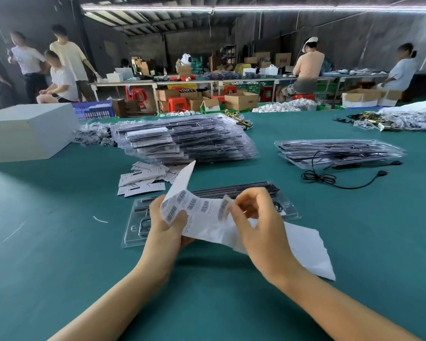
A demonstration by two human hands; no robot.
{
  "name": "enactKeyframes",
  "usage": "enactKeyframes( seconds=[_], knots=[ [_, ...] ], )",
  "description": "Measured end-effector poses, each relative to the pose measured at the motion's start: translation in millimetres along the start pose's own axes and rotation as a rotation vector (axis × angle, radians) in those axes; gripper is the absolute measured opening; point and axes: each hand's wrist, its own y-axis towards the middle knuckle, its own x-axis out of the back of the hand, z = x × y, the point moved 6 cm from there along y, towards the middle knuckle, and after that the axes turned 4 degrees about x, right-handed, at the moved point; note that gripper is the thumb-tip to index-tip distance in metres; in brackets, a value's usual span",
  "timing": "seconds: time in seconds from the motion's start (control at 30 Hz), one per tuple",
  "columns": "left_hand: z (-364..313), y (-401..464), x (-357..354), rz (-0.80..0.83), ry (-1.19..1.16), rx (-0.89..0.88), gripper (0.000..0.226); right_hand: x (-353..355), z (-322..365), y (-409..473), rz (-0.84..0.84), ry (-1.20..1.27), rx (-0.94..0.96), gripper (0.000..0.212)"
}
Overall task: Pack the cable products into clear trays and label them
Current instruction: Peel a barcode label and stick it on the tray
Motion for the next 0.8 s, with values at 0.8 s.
enactKeyframes(
  seconds=[0.8],
  knots=[
    [-4.8,-59.9,-54.8,0.717,1.362,-0.770,0.049,89.3,-108.5,26.6,-0.481,0.318,-0.778,0.012]
  ],
)
